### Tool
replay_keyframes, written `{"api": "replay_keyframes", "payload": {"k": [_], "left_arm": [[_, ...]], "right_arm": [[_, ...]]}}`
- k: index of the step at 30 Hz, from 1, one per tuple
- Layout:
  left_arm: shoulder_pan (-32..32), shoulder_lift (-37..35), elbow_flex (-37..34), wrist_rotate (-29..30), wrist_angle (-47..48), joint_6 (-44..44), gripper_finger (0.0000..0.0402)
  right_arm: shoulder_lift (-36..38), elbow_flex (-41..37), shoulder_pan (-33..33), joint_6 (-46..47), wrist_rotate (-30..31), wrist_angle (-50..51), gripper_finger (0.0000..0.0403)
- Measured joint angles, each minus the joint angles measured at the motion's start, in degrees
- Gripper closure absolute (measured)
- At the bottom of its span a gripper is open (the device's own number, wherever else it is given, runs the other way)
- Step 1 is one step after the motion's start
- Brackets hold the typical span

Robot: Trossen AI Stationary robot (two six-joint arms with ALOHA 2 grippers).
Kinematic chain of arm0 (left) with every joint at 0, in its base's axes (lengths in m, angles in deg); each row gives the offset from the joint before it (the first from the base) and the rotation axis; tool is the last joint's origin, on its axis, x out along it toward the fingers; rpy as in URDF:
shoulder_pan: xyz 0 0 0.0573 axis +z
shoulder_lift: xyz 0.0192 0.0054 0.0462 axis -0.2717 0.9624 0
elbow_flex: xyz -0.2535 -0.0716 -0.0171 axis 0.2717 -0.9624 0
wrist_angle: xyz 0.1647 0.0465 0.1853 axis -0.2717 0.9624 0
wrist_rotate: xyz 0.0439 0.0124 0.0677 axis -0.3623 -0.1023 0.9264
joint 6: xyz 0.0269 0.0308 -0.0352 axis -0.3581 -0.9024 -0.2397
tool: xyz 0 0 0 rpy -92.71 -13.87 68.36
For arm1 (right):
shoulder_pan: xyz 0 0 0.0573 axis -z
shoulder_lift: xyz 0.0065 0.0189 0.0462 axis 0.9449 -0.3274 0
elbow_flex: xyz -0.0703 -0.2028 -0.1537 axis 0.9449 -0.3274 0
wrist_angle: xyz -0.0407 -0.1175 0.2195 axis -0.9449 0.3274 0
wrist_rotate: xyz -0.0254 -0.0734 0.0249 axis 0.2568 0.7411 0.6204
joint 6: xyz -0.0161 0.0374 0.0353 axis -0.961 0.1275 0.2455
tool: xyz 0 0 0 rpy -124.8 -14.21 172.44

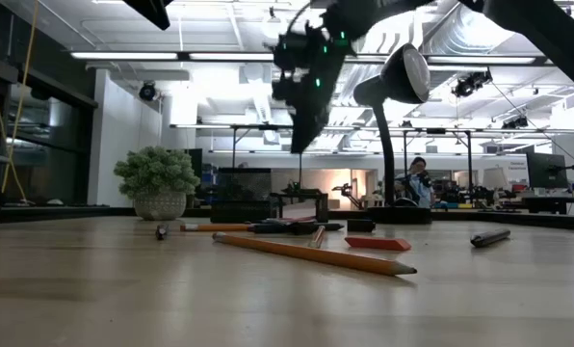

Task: Pick and place office supplies into organizer
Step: Put the right black pen into the black desk organizer

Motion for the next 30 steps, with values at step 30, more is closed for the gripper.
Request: {"api": "replay_keyframes", "payload": {"k": [30], "left_arm": [[-15.06,-12.58,-9.2,6.29,-2.97,-1.41,0.0296]], "right_arm": [[0.07,17.49,-28.87,38.7,13.2,14.68,0.0144]]}}
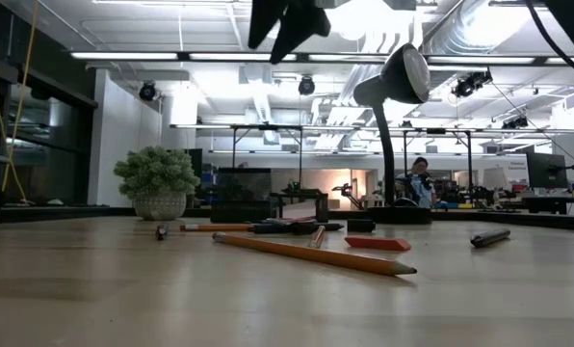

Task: Pick and place office supplies into organizer
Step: Put the right black pen into the black desk organizer

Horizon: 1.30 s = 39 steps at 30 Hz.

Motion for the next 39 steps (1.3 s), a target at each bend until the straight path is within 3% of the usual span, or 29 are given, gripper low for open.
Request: {"api": "replay_keyframes", "payload": {"k": [11,20,27,39], "left_arm": [[-3.67,-1.6,-1.22,2.06,-8.16,-6.82,0.0295],[-3.69,-1.7,-1.22,-9.43,-11.7,-12.86,0.0295],[-3.68,-2.28,-1.22,-15.71,-13.32,-15.72,0.0295],[-3.67,-7.17,-1.2,-10.77,-10.03,-15.17,0.0295]], "right_arm": [[0.0,0.0,-6.14,13.18,0.9,0.11,0.0144],[0.0,0.0,-7.28,26.1,-4.48,-0.45,0.0144],[-0.02,0.0,-7.3,32.45,-4.94,0.03,0.0144],[-0.02,0.0,-7.8,40.72,-4.45,5.45,0.0144]]}}
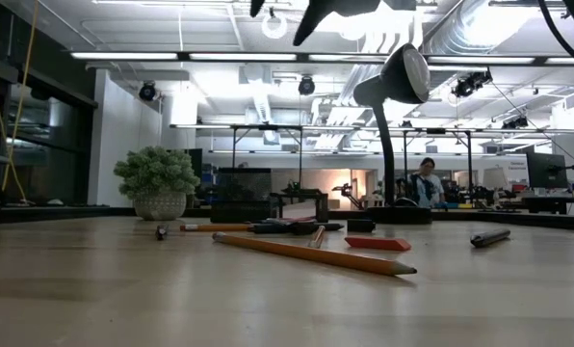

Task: Pick and place office supplies into organizer
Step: Put the right black pen into the black desk organizer

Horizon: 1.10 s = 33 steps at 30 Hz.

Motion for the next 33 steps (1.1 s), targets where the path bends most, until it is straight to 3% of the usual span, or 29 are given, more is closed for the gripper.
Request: {"api": "replay_keyframes", "payload": {"k": [9,21,25,29,33], "left_arm": [[0.04,-0.17,0.0,9.41,0.56,3.28,0.0295],[0.04,2.89,0.02,14.94,0.5,12.97,0.0295],[0.04,2.9,0.0,17.3,0.7,16.94,0.0295],[0.04,2.87,0.0,20.19,1.22,21.34,0.0295],[0.0,2.88,0.0,20.31,3.13,23.94,0.0296]], "right_arm": [[-0.02,0.0,-0.34,-3.97,2.81,11.36,0.0144],[-0.04,0.0,3.32,-31.4,2.19,11.86,0.0144],[-0.04,-0.43,5.5,-36.43,1.11,11.58,0.0144],[-0.08,-5.61,7.57,-38.68,0.28,10.37,0.0144],[-0.09,-14.53,8.31,-43.09,-5.38,4.93,0.0144]]}}
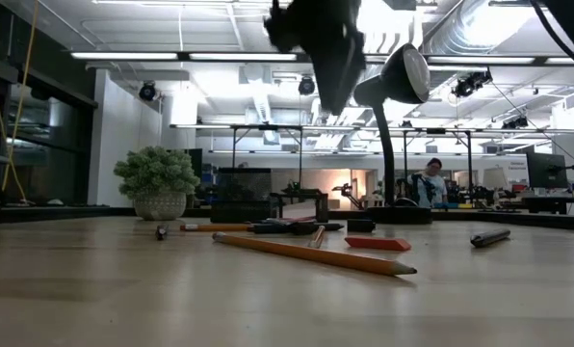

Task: Pick and place office supplies into organizer
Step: Put the right black pen into the black desk organizer

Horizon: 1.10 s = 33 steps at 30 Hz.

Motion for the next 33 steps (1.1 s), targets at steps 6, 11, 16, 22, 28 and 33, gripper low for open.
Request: {"api": "replay_keyframes", "payload": {"k": [6,11,16,22,28,33], "left_arm": [[0.01,0.0,0.0,-0.49,5.95,2.82,0.0296],[0.0,0.0,0.0,-1.44,12.33,3.89,0.0296],[0.0,0.0,0.0,-0.39,18.07,3.78,0.0296],[0.0,-0.02,0.0,3.62,18.85,3.17,0.0296],[0.02,-0.02,0.0,6.44,18.22,3.25,0.0296],[0.02,-0.02,0.0,8.98,17.86,3.25,0.0295]], "right_arm": [[0.0,-10.12,-2.03,-5.71,-6.78,-7.43,0.0147],[0.9,-16.03,-2.2,-7.2,-8.54,-8.21,0.0171],[7.75,-21.87,-1.91,-4.2,-13.99,-8.02,0.0202],[20.55,-31.18,-1.77,7.54,-15.75,-7.44,0.0228],[29.78,-42.03,-2.85,33.71,-13.32,-10.45,0.024],[32.87,-49.27,-5.04,63.6,-10.67,-15.9,0.025]]}}
